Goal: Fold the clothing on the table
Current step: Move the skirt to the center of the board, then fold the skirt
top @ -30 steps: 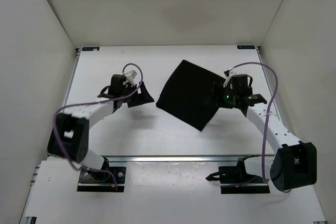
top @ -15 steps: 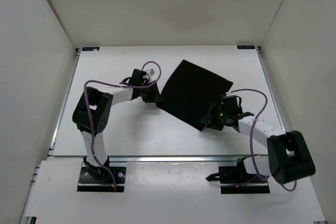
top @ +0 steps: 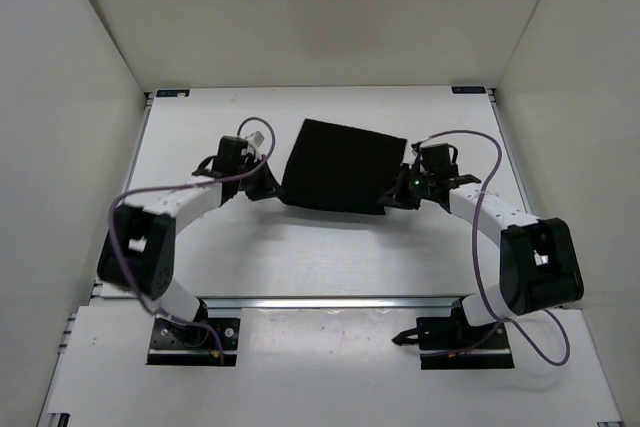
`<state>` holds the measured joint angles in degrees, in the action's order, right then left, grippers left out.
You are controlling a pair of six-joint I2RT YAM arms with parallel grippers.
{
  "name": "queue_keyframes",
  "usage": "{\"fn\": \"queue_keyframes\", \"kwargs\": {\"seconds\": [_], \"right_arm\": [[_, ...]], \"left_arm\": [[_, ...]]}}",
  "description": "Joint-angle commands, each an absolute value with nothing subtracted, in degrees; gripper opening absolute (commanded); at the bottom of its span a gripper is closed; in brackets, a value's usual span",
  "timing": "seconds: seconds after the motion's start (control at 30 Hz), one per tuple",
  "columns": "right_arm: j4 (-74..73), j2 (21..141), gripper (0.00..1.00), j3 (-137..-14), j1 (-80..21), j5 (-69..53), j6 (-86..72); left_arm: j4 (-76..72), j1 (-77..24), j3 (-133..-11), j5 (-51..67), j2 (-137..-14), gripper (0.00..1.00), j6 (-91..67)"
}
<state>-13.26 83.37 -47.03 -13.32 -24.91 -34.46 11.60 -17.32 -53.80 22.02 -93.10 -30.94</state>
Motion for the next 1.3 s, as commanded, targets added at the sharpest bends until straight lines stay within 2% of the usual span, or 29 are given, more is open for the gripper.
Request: {"fn": "queue_keyframes", "kwargs": {"seconds": [0.0,0.2,0.27,0.33,0.43,0.53,0.6,0.67,0.7,0.73,0.8,0.83,0.87,0.9,1.0,1.2,1.27], "right_arm": [[-19.86,81.31,0.00,-43.35,-14.67,-28.65,-31.28],[-22.05,69.11,0.00,-29.99,-23.80,-30.24,-37.34],[-23.81,65.24,0.00,-28.74,-25.48,-30.76,-38.31],[-27.41,62.67,0.00,-29.96,-24.27,-32.34,-37.98],[-29.96,62.84,0.00,-34.96,-17.24,-38.38,-34.21],[-28.49,70.03,0.00,-42.42,-7.41,-42.70,-30.95],[-26.55,80.19,0.00,-47.53,-3.72,-47.08,-30.50],[-22.96,88.19,0.00,-56.91,-1.77,-50.96,-31.46],[-20.85,93.55,0.04,-59.39,-0.63,-52.11,-32.25],[-19.96,98.39,0.12,-64.11,-0.09,-52.29,-33.73],[-16.01,104.64,0.33,-71.85,-0.09,-54.92,-35.33],[-15.21,107.90,0.38,-73.11,-0.09,-55.71,-36.03],[-13.38,108.80,0.47,-74.87,-0.09,-55.81,-35.69],[-14.14,109.94,0.49,-76.54,-0.26,-54.16,-35.16],[-20.27,110.92,0.54,-78.04,1.06,-49.06,-28.33],[-30.41,109.16,0.56,-74.63,-1.93,-29.54,-17.15],[-31.37,109.51,0.56,-72.87,-2.98,-25.51,-16.27]], "left_arm": [[15.73,-19.68,-43.37,21.97,-81.25,0.00,-31.28],[13.97,-28.72,-23.05,20.57,-61.56,0.00,-46.64],[14.76,-28.83,-20.67,20.91,-55.65,0.00,-50.16],[18.70,-24.03,-23.27,22.32,-51.95,0.00,-50.36],[20.39,-18.30,-30.73,26.09,-56.48,0.00,-47.20],[19.52,-16.44,-41.18,28.83,-69.81,0.05,-44.48],[18.11,-15.30,-48.38,30.93,-79.25,0.04,-44.56],[12.69,-13.98,-54.82,35.39,-90.91,0.07,-47.80],[8.92,-12.84,-59.28,37.59,-94.01,0.13,-50.60],[6.96,-11.88,-63.85,39.88,-99.70,0.38,-53.41],[4.41,-10.55,-71.08,43.39,-111.04,0.63,-55.80],[2.39,-9.68,-73.02,45.59,-113.18,0.68,-58.77],[-3.98,-8.97,-72.60,47.09,-115.81,0.70,-61.06],[-12.57,-8.62,-71.12,48.50,-116.36,0.71,-66.39],[-23.87,-6.25,-60.94,49.83,-114.44,0.73,-74.00],[-23.65,-4.13,-49.76,49.49,-106.37,0.75,-67.78],[-15.43,-3.96,-50.09,47.82,-104.16,0.74,-62.53]]}}
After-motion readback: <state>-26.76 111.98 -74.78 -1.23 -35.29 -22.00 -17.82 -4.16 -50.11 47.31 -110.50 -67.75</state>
